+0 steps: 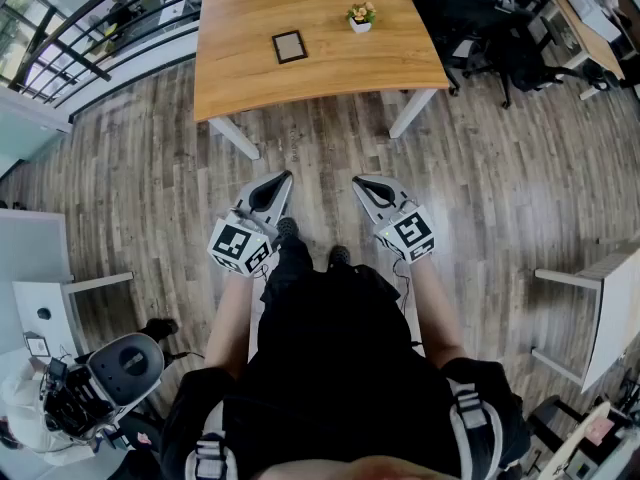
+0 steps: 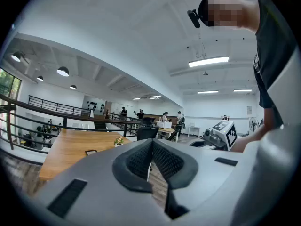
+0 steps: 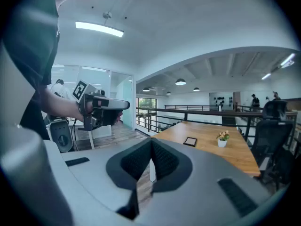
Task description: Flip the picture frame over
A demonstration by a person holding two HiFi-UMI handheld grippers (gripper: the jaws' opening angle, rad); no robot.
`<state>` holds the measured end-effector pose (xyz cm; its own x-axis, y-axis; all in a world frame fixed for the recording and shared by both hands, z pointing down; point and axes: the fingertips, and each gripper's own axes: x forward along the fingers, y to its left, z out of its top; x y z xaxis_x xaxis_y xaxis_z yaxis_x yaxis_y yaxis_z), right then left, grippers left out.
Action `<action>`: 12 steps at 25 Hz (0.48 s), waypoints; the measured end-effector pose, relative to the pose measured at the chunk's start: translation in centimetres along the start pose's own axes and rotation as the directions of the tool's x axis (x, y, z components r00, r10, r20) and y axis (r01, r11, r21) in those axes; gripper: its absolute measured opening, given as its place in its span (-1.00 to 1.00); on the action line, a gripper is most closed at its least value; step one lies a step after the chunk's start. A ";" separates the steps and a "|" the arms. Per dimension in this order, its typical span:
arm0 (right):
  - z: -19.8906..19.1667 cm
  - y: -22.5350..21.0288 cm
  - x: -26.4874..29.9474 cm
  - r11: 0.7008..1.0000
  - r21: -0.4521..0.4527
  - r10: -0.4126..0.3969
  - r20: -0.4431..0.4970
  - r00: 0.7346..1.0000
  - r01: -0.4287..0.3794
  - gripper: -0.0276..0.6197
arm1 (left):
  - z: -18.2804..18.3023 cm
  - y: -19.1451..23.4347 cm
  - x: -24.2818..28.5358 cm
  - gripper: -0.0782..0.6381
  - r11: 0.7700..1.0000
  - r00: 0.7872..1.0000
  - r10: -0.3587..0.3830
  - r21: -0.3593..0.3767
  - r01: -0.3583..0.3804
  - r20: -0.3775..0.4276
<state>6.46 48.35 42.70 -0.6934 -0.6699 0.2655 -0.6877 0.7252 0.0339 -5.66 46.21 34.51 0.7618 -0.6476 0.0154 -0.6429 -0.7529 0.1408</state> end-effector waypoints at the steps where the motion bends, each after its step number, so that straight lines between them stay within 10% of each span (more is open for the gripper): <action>1: -0.2 -0.2 0.2 1.000 0.004 -0.001 -0.002 1.000 0.001 -0.90 | 0.0 0.1 0.3 -0.73 1.000 1.000 -0.005 0.005 0.005 -0.003; 12: 0.6 -2.0 0.7 1.000 0.002 -0.007 0.010 1.000 0.007 -0.90 | 0.1 1.4 1.7 -0.73 1.000 1.000 0.018 -0.022 -0.017 0.010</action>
<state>7.25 46.35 42.24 -0.6907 -0.6765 0.2555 -0.6929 0.7203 0.0338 -5.28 44.07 34.64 0.7496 -0.6618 0.0083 -0.6540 -0.7388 0.1627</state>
